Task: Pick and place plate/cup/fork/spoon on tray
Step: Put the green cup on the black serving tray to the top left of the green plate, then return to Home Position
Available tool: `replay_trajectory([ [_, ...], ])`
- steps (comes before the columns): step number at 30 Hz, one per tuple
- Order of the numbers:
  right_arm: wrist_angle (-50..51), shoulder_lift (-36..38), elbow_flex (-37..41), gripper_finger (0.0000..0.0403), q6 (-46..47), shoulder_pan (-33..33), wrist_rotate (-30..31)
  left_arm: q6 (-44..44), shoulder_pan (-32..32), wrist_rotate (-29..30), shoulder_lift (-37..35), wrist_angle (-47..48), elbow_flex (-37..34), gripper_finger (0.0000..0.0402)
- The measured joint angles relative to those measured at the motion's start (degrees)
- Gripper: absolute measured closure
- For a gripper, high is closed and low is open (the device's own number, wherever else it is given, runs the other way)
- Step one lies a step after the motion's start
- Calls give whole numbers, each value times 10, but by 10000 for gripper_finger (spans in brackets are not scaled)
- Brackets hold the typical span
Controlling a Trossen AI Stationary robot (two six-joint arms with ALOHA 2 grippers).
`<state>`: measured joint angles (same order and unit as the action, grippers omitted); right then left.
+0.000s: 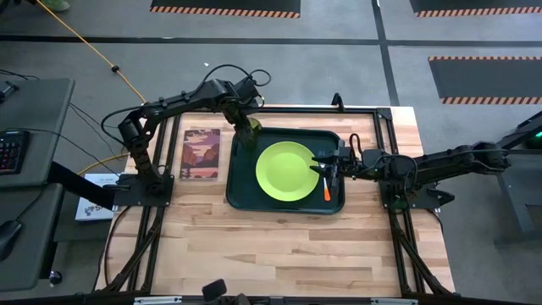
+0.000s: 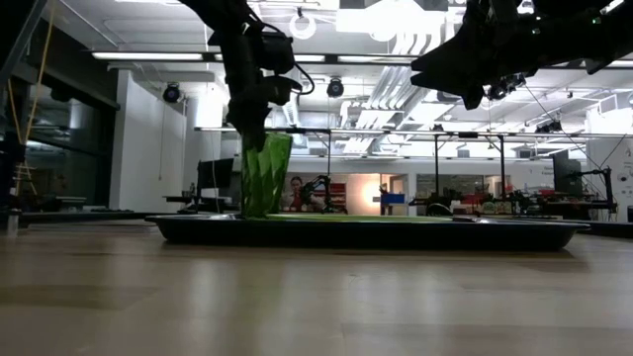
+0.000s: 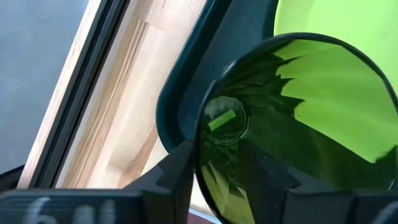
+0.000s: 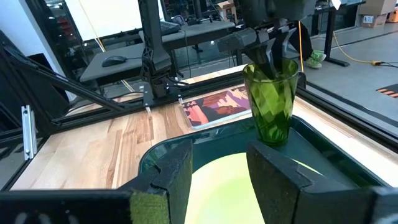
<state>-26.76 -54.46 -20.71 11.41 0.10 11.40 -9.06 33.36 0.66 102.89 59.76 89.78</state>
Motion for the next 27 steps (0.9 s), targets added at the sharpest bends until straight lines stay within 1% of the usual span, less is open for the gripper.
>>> replay_trajectory([
  [6, 0, 0, 0, 258, -1, 0, 0, 0, 0, 14, 0, -1, 0, 252],
  [10, 0, 0, 0, 258, -1, 0, 0, 0, 0, 14, -4, -1, 0, 239],
  [15, 0, 0, 0, 258, -9, 0, 0, 0, 1, 15, -22, -1, 9, 236],
  [23, 0, 0, 0, 258, -10, 0, 0, 0, 1, 15, -58, -1, 49, 236],
  [27, 0, 0, 0, 258, -10, 0, 0, 11, 4, 10, -89, -14, 59, 236],
])
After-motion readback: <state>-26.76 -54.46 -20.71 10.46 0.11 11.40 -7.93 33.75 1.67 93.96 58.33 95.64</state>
